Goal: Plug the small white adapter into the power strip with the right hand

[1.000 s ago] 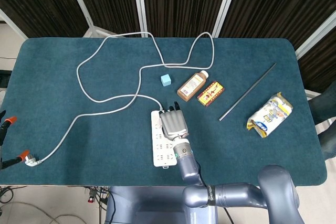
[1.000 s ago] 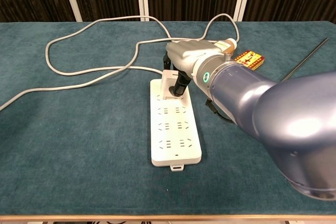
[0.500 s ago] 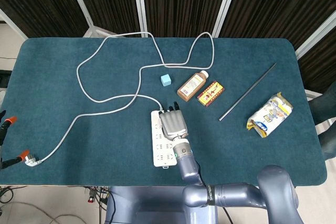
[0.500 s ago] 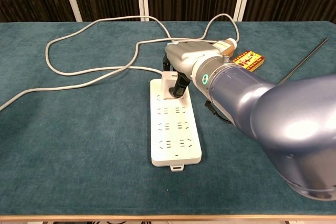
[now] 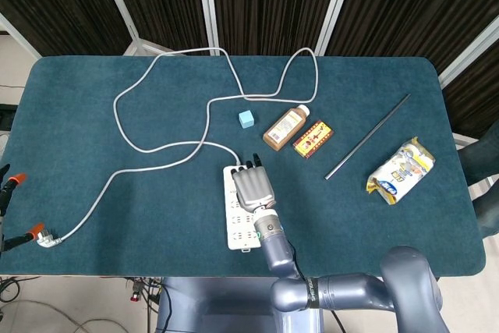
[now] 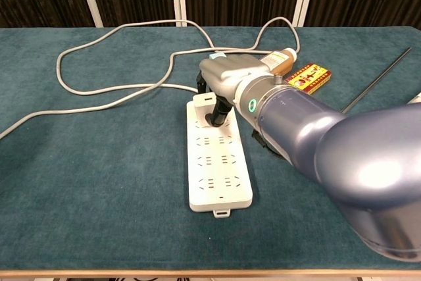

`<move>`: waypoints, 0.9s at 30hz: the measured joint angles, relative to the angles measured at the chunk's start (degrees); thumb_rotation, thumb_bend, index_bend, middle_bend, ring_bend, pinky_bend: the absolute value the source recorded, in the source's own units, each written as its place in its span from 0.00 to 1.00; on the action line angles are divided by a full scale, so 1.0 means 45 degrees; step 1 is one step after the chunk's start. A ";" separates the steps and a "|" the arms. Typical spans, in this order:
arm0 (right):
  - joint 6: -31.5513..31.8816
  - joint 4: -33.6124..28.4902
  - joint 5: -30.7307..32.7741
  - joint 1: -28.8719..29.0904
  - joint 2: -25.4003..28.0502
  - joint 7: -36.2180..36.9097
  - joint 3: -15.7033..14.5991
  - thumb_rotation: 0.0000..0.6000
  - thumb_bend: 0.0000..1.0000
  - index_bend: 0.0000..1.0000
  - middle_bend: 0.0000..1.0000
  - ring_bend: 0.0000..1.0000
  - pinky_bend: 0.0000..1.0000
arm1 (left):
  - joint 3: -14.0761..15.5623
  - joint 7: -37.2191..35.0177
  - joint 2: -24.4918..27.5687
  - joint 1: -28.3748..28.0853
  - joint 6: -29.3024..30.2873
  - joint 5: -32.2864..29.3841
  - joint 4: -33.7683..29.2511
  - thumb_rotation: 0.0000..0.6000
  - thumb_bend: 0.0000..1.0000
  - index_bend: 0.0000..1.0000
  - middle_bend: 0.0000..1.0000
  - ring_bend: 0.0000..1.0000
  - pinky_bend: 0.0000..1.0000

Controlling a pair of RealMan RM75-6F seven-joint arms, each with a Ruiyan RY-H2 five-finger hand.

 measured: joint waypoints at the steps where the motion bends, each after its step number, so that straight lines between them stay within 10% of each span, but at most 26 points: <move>1: -0.0008 0.0028 -0.0004 0.0009 -0.0023 -0.0009 0.0003 1.00 0.55 0.61 0.48 0.26 0.10 | -0.0004 -0.0022 0.0008 0.0003 0.0005 -0.0004 -0.0001 1.00 0.09 0.19 0.00 0.00 0.00; 27: -0.0291 0.0178 0.0370 -0.0066 -0.0127 -0.0005 0.0052 1.00 0.55 0.61 0.48 0.26 0.10 | -0.0008 -0.0024 0.0011 -0.0005 -0.0003 -0.0007 0.0006 1.00 0.09 0.19 0.00 0.00 0.00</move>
